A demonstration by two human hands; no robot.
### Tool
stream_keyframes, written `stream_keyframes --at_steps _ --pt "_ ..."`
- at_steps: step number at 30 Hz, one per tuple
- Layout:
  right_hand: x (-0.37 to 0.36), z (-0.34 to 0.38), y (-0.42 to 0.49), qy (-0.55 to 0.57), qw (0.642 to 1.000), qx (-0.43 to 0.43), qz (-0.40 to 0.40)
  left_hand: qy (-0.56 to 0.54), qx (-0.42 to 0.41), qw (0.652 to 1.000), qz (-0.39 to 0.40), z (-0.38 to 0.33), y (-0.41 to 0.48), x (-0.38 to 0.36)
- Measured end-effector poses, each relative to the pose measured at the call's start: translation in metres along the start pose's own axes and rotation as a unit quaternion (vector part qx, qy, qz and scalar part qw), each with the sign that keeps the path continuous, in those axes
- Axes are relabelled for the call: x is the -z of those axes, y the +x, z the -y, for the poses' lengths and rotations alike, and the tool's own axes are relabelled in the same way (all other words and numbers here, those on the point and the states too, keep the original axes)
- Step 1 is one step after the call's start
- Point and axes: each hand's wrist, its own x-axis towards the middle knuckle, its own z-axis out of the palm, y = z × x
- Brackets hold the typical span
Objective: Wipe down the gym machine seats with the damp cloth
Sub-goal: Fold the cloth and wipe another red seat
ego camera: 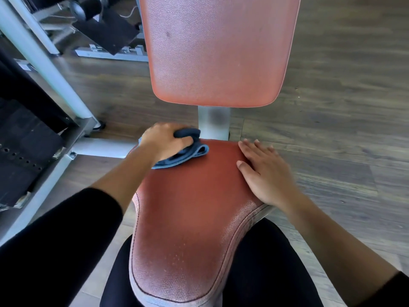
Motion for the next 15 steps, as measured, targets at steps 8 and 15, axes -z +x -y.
stream_keyframes --at_steps 8,15 --pt "0.0 -0.001 0.001 0.007 1.0 -0.002 -0.003 0.008 -0.05 0.995 0.082 -0.044 0.018 -0.019" --pt "0.001 -0.002 0.001 0.008 1.0 -0.002 -0.001 0.061 0.055 0.996 -0.042 -0.006 -0.008 -0.012"
